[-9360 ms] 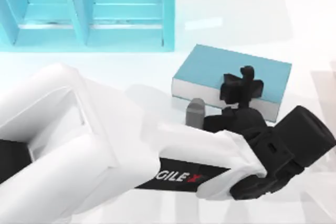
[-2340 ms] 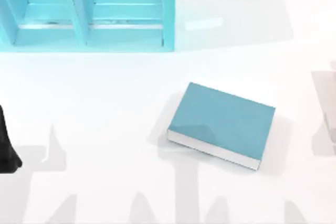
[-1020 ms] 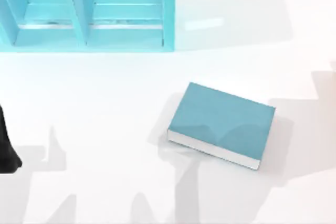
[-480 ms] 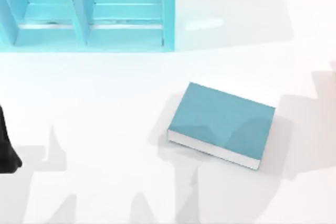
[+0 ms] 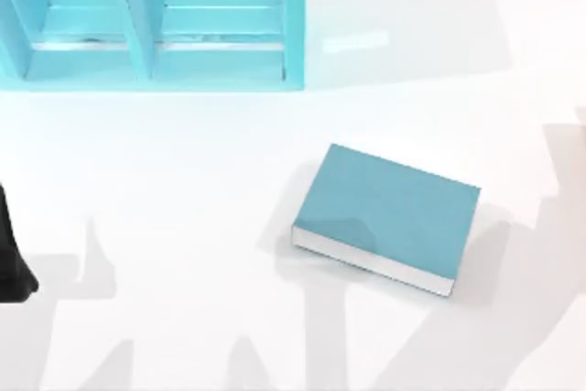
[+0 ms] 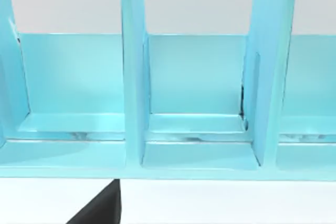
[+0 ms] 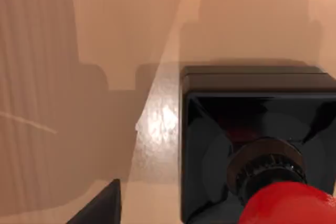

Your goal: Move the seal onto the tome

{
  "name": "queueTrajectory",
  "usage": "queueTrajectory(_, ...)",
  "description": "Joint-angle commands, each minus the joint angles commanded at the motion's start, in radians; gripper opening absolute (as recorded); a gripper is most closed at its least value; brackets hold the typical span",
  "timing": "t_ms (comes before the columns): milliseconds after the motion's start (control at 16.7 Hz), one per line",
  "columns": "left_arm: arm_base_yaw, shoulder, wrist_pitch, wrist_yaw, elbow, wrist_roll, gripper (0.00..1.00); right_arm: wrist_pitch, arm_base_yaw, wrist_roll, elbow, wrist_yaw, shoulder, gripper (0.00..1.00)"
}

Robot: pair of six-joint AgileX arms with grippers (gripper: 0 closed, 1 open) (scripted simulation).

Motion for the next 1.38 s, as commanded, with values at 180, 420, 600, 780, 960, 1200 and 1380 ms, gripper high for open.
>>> queueTrajectory(180, 0.000, 0.000, 0.000, 0.000, 0.000, 0.000, 1.00, 0.036, 0.000, 0.000, -0.035, 0.000, 0.006, 1.00)
queueTrajectory(420, 0.000, 0.000, 0.000, 0.000, 0.000, 0.000, 1.00, 0.036, 0.000, 0.000, -0.035, 0.000, 0.006, 0.92)
queueTrajectory(600, 0.000, 0.000, 0.000, 0.000, 0.000, 0.000, 1.00, 0.036, 0.000, 0.000, -0.035, 0.000, 0.006, 0.70)
queueTrajectory(780, 0.000, 0.000, 0.000, 0.000, 0.000, 0.000, 1.00, 0.036, 0.000, 0.000, -0.035, 0.000, 0.006, 0.47)
queueTrajectory(960, 0.000, 0.000, 0.000, 0.000, 0.000, 0.000, 1.00, 0.036, 0.000, 0.000, -0.035, 0.000, 0.006, 0.25)
queueTrajectory(1200, 0.000, 0.000, 0.000, 0.000, 0.000, 0.000, 1.00, 0.036, 0.000, 0.000, -0.035, 0.000, 0.006, 0.00)
queueTrajectory(1380, 0.000, 0.000, 0.000, 0.000, 0.000, 0.000, 1.00, 0.036, 0.000, 0.000, -0.035, 0.000, 0.006, 0.00)
